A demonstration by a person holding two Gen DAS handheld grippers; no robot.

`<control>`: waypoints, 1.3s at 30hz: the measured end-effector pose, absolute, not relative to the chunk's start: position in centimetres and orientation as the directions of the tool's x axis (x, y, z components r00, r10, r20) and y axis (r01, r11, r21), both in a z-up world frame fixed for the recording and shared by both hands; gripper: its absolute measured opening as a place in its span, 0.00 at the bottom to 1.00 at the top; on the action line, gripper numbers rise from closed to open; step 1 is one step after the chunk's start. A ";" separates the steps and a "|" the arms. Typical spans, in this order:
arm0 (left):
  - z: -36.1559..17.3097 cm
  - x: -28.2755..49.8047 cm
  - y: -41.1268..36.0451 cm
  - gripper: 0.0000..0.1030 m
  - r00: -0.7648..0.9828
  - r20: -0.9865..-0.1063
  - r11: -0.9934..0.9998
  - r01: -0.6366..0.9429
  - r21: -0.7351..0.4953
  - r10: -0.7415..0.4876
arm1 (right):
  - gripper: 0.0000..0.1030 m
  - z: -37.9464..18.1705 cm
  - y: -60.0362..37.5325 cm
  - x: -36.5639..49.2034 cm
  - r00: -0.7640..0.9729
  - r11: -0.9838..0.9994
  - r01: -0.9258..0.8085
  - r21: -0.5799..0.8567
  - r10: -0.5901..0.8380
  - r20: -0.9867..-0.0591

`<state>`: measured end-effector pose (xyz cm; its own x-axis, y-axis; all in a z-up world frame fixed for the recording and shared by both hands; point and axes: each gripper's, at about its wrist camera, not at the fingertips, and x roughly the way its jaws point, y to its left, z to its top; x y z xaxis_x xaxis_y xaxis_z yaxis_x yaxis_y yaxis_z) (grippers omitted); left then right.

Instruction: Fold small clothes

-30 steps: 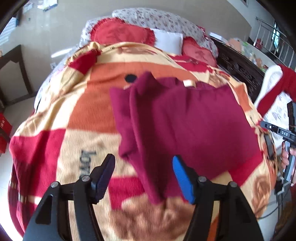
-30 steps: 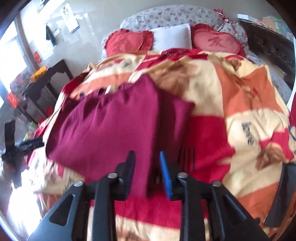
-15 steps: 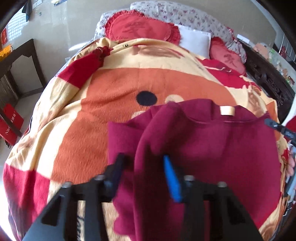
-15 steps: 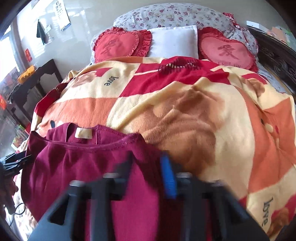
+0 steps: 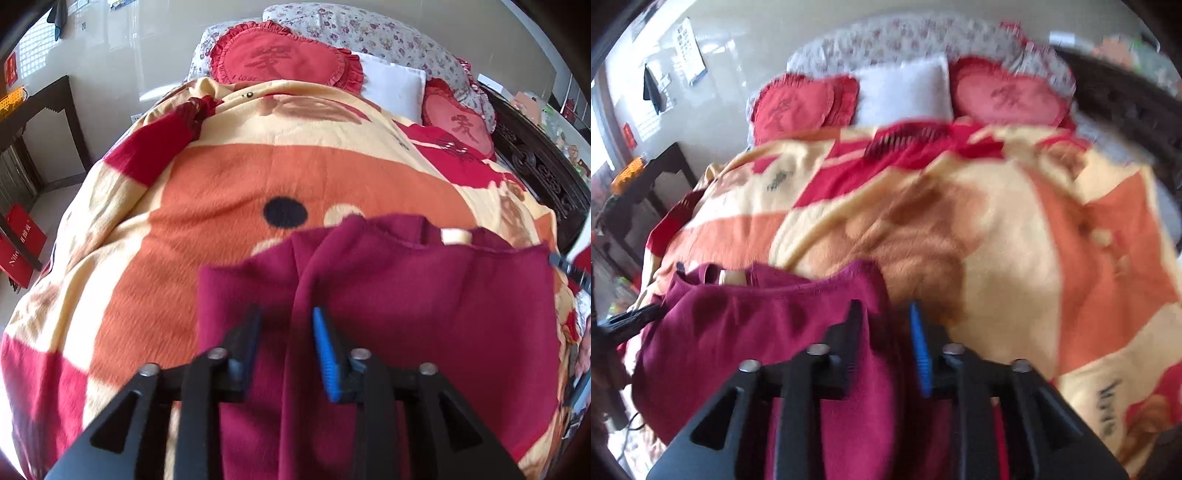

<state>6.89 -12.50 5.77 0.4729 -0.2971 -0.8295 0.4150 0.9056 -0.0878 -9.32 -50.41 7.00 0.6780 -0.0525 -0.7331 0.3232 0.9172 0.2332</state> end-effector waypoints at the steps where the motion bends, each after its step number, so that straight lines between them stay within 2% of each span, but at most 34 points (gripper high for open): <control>1: 6.1 6.1 -11.8 0.47 0.474 -0.827 0.904 0.418 -0.091 -0.303 | 0.10 8.0 -50.3 -10.0 0.700 0.912 0.328 0.245 -0.060 -0.711; 2: 6.4 5.3 -11.2 0.52 0.478 -0.823 0.903 0.420 -0.092 -0.306 | 0.10 9.0 -50.0 -10.5 0.729 0.907 0.315 0.281 -0.042 -0.683; 5: 7.1 2.8 -9.0 0.55 0.475 -0.813 0.893 0.434 -0.116 -0.337 | 0.10 10.9 -47.6 -10.2 0.780 0.902 0.179 0.394 0.114 -0.615; 7: 7.0 1.3 -7.4 0.55 0.460 -0.814 0.888 0.438 -0.139 -0.354 | 0.10 11.2 -44.2 -8.3 0.749 0.907 0.070 0.416 0.227 -0.622; 9: 6.6 0.0 -5.9 0.55 0.442 -0.818 0.885 0.436 -0.163 -0.368 | 0.10 11.0 -40.8 -6.4 0.719 0.919 -0.008 0.393 0.279 -0.637; 13: 4.8 -2.4 -4.1 0.55 0.355 -0.840 0.853 0.474 -0.217 -0.411 | 0.10 9.6 -34.0 -2.5 0.661 0.939 -0.137 0.317 0.325 -0.677; 17: 3.7 -3.5 -4.1 0.55 0.307 -0.836 0.813 0.526 -0.250 -0.455 | 0.10 7.1 -29.1 2.0 0.590 0.926 -0.198 0.322 0.374 -0.716; 21: 3.6 -3.7 -4.3 0.54 0.292 -0.820 0.787 0.552 -0.275 -0.492 | 0.10 3.2 -27.1 5.6 0.517 0.943 -0.129 0.308 0.329 -0.790; 24: 4.0 -4.1 -4.4 0.54 0.287 -0.797 0.758 0.583 -0.294 -0.531 | 0.10 3.9 -27.3 5.0 0.535 0.938 -0.119 0.327 0.338 -0.774; 26: 3.8 -4.1 -4.7 0.52 0.278 -0.800 0.751 0.591 -0.294 -0.532 | 0.10 4.9 -27.6 3.7 0.535 0.927 -0.137 0.350 0.367 -0.761; 27: 3.6 -4.0 -4.8 0.46 0.268 -0.804 0.750 0.591 -0.297 -0.530 | 0.10 5.3 -27.9 3.2 0.541 0.926 -0.141 0.351 0.369 -0.756; 28: 3.3 -3.9 -4.8 0.32 0.252 -0.807 0.746 0.590 -0.309 -0.534 | 0.10 5.7 -28.3 2.5 0.548 0.926 -0.144 0.348 0.367 -0.751; 30: 3.0 -3.6 -4.5 0.25 0.240 -0.809 0.749 0.578 -0.325 -0.536 | 0.10 6.4 -28.8 1.2 0.550 0.922 -0.152 0.355 0.378 -0.745; 31: 2.9 -3.6 -4.3 0.18 0.238 -0.809 0.749 0.575 -0.329 -0.537 | 0.10 6.7 -28.9 1.0 0.550 0.920 -0.154 0.361 0.383 -0.742; 34: 3.0 -3.5 -3.2 0.10 0.240 -0.805 0.758 0.554 -0.345 -0.542 | 0.11 7.6 -29.2 0.5 0.557 0.917 -0.154 0.368 0.388 -0.734; 39: 2.9 -4.3 -1.2 0.09 0.243 -0.792 0.772 0.501 -0.392 -0.560 | 0.11 8.1 -27.6 1.6 0.556 0.914 -0.183 0.362 0.400 -0.729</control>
<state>-4.35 -1.20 2.85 0.2432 -0.5601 -0.7919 0.5006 0.7718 -0.3921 1.59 -27.60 8.11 0.5557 0.3997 -0.7290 -0.1832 0.9142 0.3615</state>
